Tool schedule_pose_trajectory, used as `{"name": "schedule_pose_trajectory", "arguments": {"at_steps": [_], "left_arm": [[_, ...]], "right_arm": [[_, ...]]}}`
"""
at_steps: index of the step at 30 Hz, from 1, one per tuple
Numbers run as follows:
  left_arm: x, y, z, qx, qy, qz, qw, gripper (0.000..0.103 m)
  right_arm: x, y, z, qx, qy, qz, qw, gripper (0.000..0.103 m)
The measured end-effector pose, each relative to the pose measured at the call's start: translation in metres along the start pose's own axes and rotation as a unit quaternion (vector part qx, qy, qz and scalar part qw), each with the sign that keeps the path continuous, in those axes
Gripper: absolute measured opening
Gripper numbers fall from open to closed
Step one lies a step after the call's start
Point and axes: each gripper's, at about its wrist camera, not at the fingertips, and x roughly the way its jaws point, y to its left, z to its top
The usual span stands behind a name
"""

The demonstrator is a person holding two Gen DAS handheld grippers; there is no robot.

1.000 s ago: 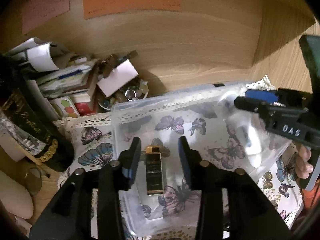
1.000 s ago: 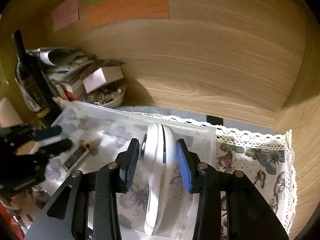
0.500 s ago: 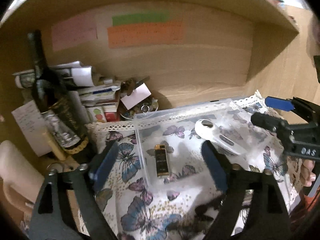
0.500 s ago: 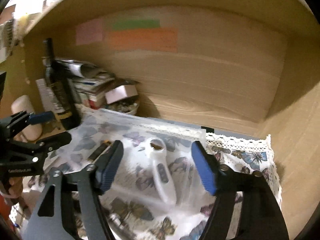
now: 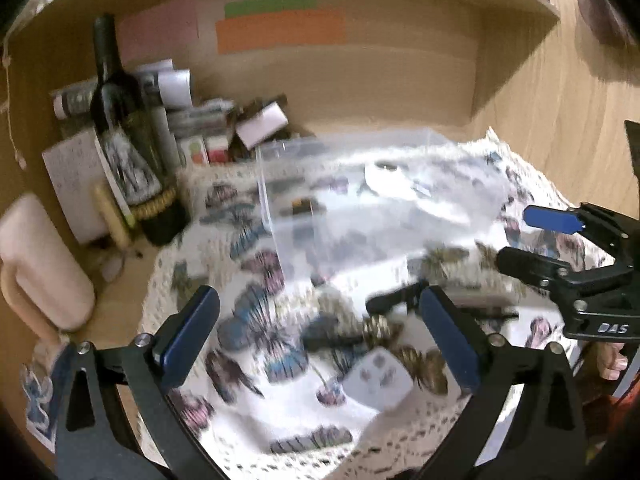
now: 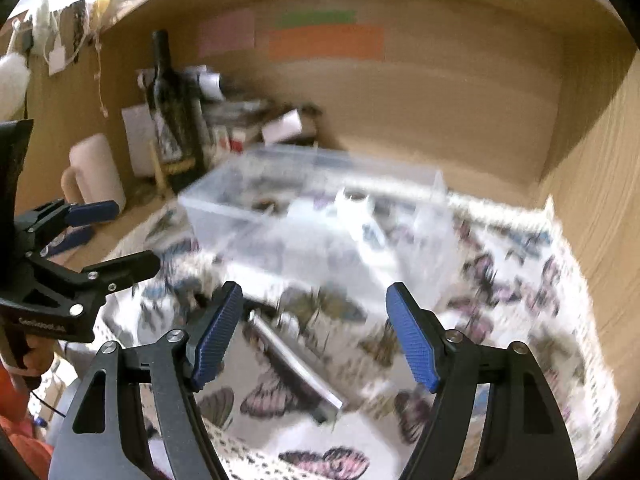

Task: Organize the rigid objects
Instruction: 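Grasp the white plug adapter with the left tool while the right tool grasps the silver tube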

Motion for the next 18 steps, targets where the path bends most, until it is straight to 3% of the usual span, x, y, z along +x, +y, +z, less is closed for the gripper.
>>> {"name": "schedule_pose_trajectory", "arguments": {"at_steps": [4, 6, 15, 16, 18], "left_arm": [[0.005, -0.002, -0.017, -0.010, 0.026, -0.022, 0.9994, 0.102], [0.007, -0.006, -0.025, -0.002, 0.032, -0.018, 0.9993, 0.102], [0.016, -0.015, -0.043, 0.010, 0.047, -0.032, 0.9983, 0.101], [0.017, -0.016, -0.045, 0.008, 0.048, -0.033, 0.9983, 0.100], [0.020, -0.017, -0.046, 0.007, 0.052, -0.036, 0.9980, 0.089]], "right_arm": [[0.019, 0.001, -0.015, 0.001, 0.038, 0.011, 0.999, 0.058], [0.028, 0.004, -0.020, -0.005, 0.056, 0.017, 0.998, 0.047], [0.043, 0.010, -0.023, -0.028, 0.094, 0.039, 0.994, 0.032], [0.041, 0.011, -0.023, -0.032, 0.095, 0.042, 0.994, 0.030], [0.040, 0.013, -0.025, -0.038, 0.102, 0.049, 0.993, 0.026]]}}
